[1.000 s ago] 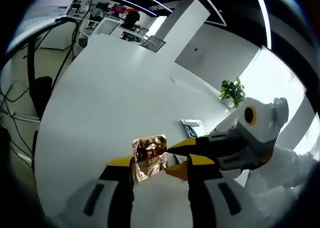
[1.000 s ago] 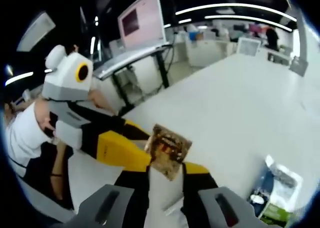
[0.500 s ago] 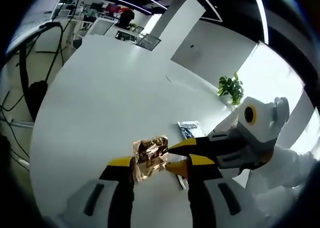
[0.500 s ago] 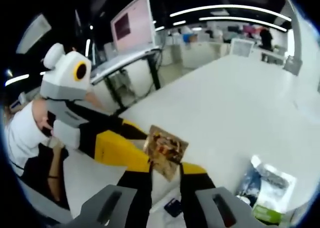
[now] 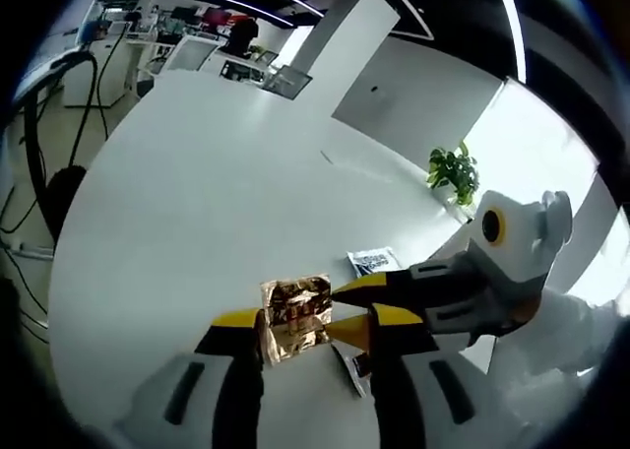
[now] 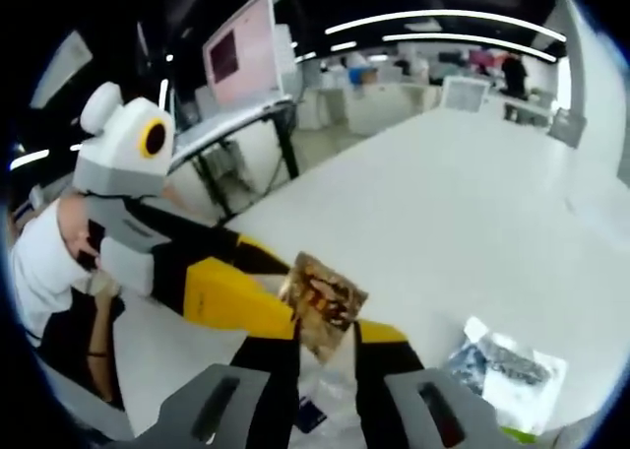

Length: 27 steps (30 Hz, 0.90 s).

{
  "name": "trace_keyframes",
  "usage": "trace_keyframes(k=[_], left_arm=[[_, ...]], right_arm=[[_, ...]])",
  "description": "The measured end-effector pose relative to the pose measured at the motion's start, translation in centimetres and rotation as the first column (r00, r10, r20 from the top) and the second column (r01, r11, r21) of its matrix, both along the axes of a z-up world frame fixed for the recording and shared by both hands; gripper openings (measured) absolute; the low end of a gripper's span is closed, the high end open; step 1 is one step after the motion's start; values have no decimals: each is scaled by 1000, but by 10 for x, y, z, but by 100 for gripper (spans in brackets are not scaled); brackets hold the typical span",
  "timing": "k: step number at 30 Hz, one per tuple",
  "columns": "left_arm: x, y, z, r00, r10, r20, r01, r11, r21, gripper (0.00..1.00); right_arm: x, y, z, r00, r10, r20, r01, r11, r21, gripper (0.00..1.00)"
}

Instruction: Arrange the skincare products in the storage area until every visible bottle or jar stands upright without overlapping.

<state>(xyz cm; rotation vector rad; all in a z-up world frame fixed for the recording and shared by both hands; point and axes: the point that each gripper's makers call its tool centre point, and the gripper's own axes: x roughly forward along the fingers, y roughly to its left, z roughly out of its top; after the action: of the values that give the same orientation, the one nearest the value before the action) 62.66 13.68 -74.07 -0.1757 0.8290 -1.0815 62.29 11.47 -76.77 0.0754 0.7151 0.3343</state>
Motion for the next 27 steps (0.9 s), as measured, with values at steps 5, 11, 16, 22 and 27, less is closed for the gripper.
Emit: trace_keyframes(k=[5, 11, 16, 22, 27], left_arm=[[1, -8, 2, 1000, -7, 5, 7, 1000, -6, 37], [6, -19, 2, 1000, -18, 6, 18, 1000, -9, 37], [1, -26, 2, 999, -39, 5, 39, 999, -5, 37], [-1, -34, -3, 999, -52, -4, 52, 999, -5, 37], [-5, -39, -3, 998, -58, -11, 58, 998, -14, 36]], right_arm=[[7, -11, 2, 1000, -13, 3, 13, 1000, -7, 16], [9, -22, 3, 1000, -24, 6, 24, 1000, -16, 16], [5, -29, 2, 1000, -30, 2, 30, 999, -26, 16], [-2, -36, 0, 999, -40, -4, 40, 999, -33, 16], [-6, -42, -1, 999, -50, -9, 50, 998, -39, 16]])
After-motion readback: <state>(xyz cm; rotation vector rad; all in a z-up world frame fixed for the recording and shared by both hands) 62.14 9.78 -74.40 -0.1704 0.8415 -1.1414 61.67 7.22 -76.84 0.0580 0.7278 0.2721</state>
